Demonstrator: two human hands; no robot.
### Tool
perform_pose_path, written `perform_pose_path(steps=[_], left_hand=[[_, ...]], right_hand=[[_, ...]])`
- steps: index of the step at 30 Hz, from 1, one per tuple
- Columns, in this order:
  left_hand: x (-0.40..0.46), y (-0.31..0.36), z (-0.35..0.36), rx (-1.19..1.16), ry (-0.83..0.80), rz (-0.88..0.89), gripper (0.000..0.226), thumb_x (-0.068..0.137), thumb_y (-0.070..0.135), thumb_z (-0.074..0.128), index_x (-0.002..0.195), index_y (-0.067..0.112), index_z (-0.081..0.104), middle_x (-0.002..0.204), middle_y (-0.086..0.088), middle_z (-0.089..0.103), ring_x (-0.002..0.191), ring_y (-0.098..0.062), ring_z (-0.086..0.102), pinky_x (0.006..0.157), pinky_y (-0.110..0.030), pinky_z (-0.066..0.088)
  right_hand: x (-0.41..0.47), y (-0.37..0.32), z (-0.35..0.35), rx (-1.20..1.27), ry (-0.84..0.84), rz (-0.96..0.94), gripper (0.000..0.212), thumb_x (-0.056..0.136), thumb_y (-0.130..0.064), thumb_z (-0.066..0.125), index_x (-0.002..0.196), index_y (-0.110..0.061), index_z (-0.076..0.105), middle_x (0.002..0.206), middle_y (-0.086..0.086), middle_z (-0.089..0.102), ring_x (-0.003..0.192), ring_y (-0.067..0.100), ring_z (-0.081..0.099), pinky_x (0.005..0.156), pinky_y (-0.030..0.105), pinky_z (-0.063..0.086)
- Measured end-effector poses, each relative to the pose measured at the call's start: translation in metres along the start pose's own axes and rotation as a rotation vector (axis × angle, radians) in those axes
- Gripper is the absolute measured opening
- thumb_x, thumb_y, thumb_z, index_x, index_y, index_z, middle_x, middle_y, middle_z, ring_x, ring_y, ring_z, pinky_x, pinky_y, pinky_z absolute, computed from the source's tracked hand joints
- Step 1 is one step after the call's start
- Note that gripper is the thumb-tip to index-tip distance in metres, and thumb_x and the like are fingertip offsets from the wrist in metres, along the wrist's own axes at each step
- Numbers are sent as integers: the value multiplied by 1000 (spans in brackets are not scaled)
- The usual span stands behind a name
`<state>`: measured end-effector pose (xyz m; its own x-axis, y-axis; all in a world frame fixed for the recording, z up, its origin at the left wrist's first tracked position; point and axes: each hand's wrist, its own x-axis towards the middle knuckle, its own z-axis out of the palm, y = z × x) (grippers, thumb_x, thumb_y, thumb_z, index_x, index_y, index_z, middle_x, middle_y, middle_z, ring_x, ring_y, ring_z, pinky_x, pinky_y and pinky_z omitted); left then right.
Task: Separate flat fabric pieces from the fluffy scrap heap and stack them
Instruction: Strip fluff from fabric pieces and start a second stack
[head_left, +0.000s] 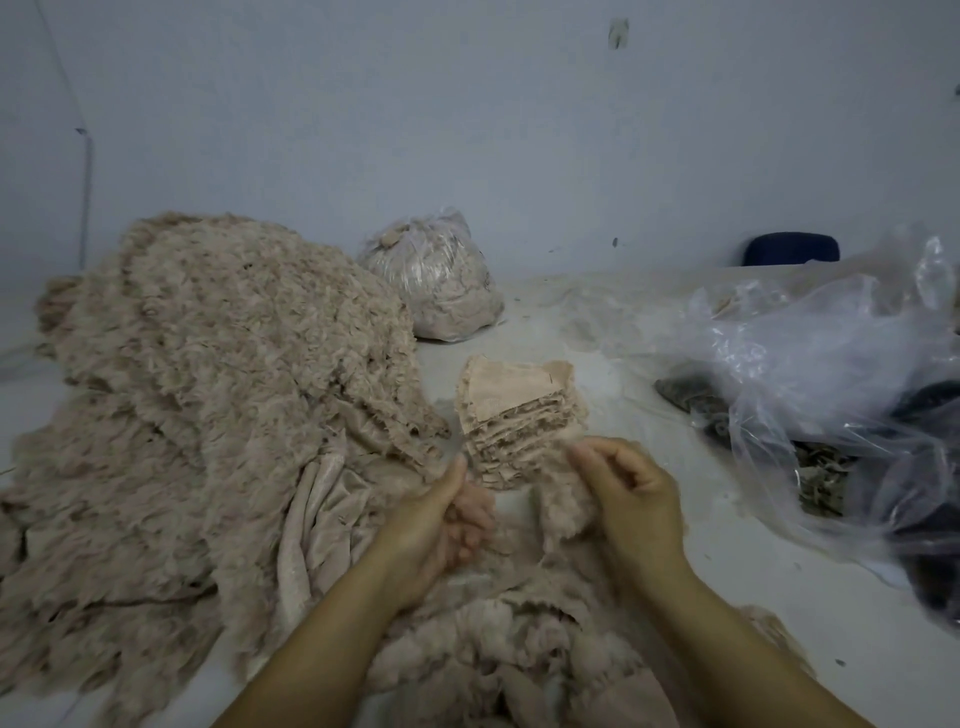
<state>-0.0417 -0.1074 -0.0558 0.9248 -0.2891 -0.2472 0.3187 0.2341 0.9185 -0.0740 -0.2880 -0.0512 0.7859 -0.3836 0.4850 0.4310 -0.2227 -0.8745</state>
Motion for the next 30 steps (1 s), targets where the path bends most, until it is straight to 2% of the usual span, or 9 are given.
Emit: perform_pose_path(steps=[3,8,12,17,20,24,26,28,30], left_hand=[[-8,-1,9,-36,-247,-202,70,77,63,49,98,-1,70,83,-20,68,67,-25,68,56,-31,56],[-2,5,5,-340,-63,-70,29,90,2,49,114,-11,56,87,-20,70,69,-25,69,58,-32,59],[1,8,-2,-571,-20,-70,26,85,0,41,105,-9,56,92,-23,68,85,-30,65,68,-40,58],[0,-2,9,-415,-64,17,27,82,-18,35,82,2,54,78,-16,60,71,-24,60,64,-32,58],[-1,-7,10,-212,-65,12,30,76,-23,40,80,4,53,74,-15,57,65,-24,58,53,-32,52],[-8,-8,14,-183,-256,-28,37,85,15,65,116,-2,56,108,-21,66,93,-32,66,79,-41,54],[-6,-11,16,-143,-118,16,45,78,23,76,113,2,57,107,-23,67,91,-30,68,76,-38,56],[-1,-11,17,-116,146,125,19,85,19,65,90,2,61,80,-18,67,64,-22,65,55,-28,53],[4,-8,11,-104,345,235,25,96,17,51,75,5,56,62,-11,56,43,-13,50,39,-19,42]], right_hand=[[-15,1,12,-214,-288,-313,29,80,-6,72,80,-35,77,83,-10,64,79,6,60,72,16,47],[-15,9,9,-440,-425,-748,25,72,0,72,82,-23,79,89,3,59,91,12,47,74,19,39],[-19,7,7,-290,-297,-229,29,81,-1,69,76,-29,77,82,-1,49,78,4,47,67,11,38],[-20,2,12,343,-289,570,11,88,-19,64,84,-14,54,70,3,54,66,19,55,65,37,51],[-18,0,13,289,-162,496,29,77,-12,75,96,-7,53,71,8,63,65,22,60,61,32,51],[-23,-6,11,136,-322,356,33,80,-1,72,105,-16,56,79,6,70,72,20,65,66,32,52],[-26,-6,14,171,-441,375,36,80,0,72,108,-17,55,74,5,67,69,21,61,62,31,50],[-24,-7,15,217,-413,409,35,80,3,70,107,-13,54,72,5,64,68,24,58,61,33,49],[-19,-5,12,268,-321,438,31,82,6,67,105,-10,53,76,11,64,70,27,59,65,37,51]])
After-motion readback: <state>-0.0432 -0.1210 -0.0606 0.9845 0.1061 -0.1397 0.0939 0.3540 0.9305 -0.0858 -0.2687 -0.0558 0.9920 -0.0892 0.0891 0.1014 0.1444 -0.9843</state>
